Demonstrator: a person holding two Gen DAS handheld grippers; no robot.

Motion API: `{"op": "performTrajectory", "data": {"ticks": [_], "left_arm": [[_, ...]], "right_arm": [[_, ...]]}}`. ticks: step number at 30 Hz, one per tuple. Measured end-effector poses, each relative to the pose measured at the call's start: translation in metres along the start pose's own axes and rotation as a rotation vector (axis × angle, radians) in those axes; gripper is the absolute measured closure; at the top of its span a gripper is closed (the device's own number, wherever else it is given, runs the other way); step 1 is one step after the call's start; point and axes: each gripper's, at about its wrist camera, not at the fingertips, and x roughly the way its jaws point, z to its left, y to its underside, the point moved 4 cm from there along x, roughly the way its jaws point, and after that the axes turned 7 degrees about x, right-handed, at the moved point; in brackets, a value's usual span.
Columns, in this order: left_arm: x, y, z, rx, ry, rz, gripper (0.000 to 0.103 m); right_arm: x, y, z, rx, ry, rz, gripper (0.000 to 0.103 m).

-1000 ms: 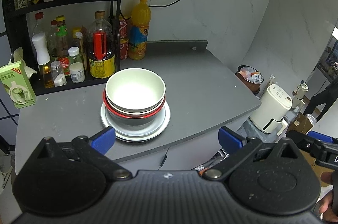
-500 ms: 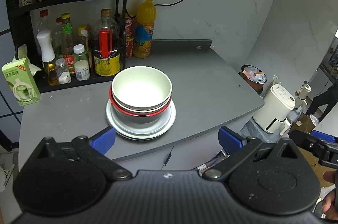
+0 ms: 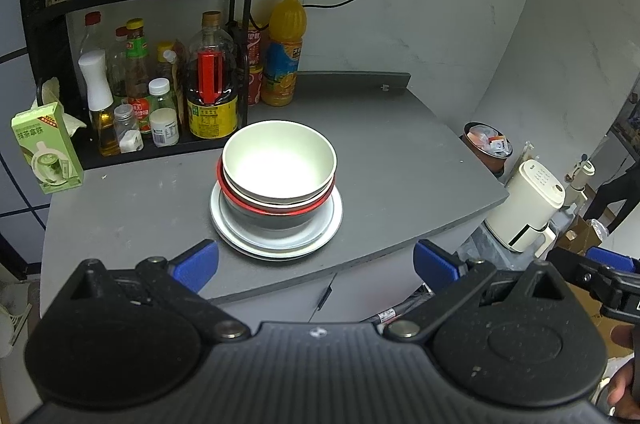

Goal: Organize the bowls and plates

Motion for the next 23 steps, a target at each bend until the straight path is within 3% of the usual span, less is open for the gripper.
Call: {"op": "performTrajectory", "data": {"ticks": [23], "left_arm": [[0.011,0.0,0.003,-0.005,-0.002,0.028,0.0]], "right_arm": [[0.015,0.003,0.002,-0.006,-0.016,0.04,0.0]]}}
